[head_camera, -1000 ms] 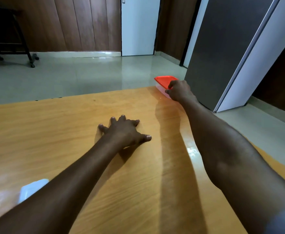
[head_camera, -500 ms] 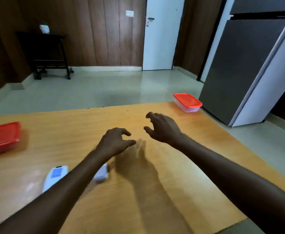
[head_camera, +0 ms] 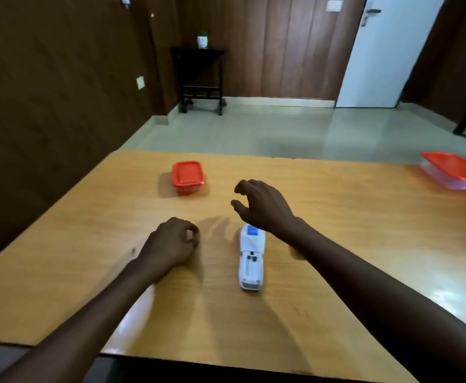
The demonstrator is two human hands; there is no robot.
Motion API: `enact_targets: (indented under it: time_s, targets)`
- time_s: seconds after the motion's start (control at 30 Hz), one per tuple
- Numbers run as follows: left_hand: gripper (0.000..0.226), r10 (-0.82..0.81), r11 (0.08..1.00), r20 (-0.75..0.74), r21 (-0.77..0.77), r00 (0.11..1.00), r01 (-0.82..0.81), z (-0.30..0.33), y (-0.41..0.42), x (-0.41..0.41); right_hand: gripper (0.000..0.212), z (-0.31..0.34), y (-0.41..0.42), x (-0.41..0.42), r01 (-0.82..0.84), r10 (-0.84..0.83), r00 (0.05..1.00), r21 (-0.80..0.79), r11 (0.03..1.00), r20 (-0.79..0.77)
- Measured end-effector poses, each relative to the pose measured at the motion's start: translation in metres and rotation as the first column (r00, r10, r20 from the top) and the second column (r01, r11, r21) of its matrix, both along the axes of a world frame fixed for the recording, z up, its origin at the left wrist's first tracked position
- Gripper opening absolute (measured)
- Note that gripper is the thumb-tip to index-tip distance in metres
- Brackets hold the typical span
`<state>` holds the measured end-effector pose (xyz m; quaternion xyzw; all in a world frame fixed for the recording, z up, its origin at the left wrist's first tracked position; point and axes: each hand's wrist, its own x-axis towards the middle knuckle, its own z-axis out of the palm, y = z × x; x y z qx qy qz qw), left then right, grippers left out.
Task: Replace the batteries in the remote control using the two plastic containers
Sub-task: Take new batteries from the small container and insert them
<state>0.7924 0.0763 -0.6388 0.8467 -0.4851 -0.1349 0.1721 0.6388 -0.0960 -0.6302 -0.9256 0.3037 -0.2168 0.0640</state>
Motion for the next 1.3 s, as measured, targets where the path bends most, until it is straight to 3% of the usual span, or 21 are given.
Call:
enact_targets:
  time_s: [0.17, 0.33, 0.57, 0.67, 0.77, 0.83, 0.9, 0.97, 1.03, 1.1, 1.2, 1.3]
  targets:
    - [0.038, -0.089, 0.988, 0.102, 0.133, 0.991, 0.075, 0.002, -0.007, 0.007, 0.043, -0.008, -0.01, 0.075, -0.039, 0.036, 0.991, -0.014, 0.999, -0.129]
    - [0.041, -0.172, 0.963, 0.176, 0.235, 0.969, 0.128, 0.008, -0.015, 0.005, 0.034, -0.011, -0.018, 0.128, -0.084, 0.026, 0.949, -0.172, 0.982, -0.314]
    - [0.042, -0.156, 0.968, 0.159, 0.221, 0.975, 0.118, 0.011, -0.017, 0.011, 0.024, -0.012, -0.003, 0.135, -0.068, -0.023, 0.969, -0.353, 0.933, -0.248]
    - [0.049, -0.082, 0.987, 0.068, 0.145, 0.994, 0.071, 0.019, -0.019, 0.007, 0.019, -0.01, 0.008, 0.107, -0.039, -0.022, 0.987, -0.373, 0.927, -0.157]
    - [0.055, 0.042, 0.999, -0.22, -0.004, 0.975, -0.044, 0.03, -0.026, -0.006, 0.016, -0.001, 0.021, 0.057, -0.006, -0.029, 0.997, -0.43, 0.903, -0.075]
    - [0.04, 0.09, 0.976, -0.527, -0.122, 0.845, -0.181, 0.035, -0.03, -0.018, 0.016, 0.008, 0.033, 0.016, 0.011, -0.036, 0.998, -0.46, 0.888, -0.045]
    - [0.031, 0.063, 0.935, -0.829, -0.146, 0.556, -0.323, 0.039, -0.032, -0.039, 0.013, 0.016, 0.049, -0.027, 0.043, -0.06, 0.998, -0.464, 0.885, -0.023]
    - [0.031, 0.011, 0.909, -0.97, -0.092, 0.243, -0.407, 0.044, -0.031, -0.067, 0.011, 0.022, 0.066, -0.07, 0.08, -0.091, 0.996, -0.449, 0.89, -0.003]
    - [0.032, -0.019, 0.918, -0.999, -0.035, 0.046, -0.395, 0.045, -0.029, -0.093, 0.011, 0.023, 0.085, -0.105, 0.08, -0.083, 0.997, -0.413, 0.907, 0.011]
    - [0.049, -0.038, 0.948, -0.994, -0.003, -0.104, -0.318, 0.038, -0.031, -0.119, 0.012, 0.018, 0.102, -0.136, 0.063, -0.056, 0.998, -0.366, 0.929, 0.03]
    - [0.066, -0.063, 0.978, -0.972, -0.014, -0.225, -0.209, 0.022, -0.033, -0.15, 0.016, 0.006, 0.117, -0.167, 0.027, 0.005, 0.996, -0.339, 0.941, 0.093]
    - [0.058, -0.111, 0.983, -0.94, -0.056, -0.322, -0.175, 0.012, -0.034, -0.165, 0.02, 0.001, 0.115, -0.179, -0.075, 0.125, 0.987, -0.393, 0.916, 0.105]
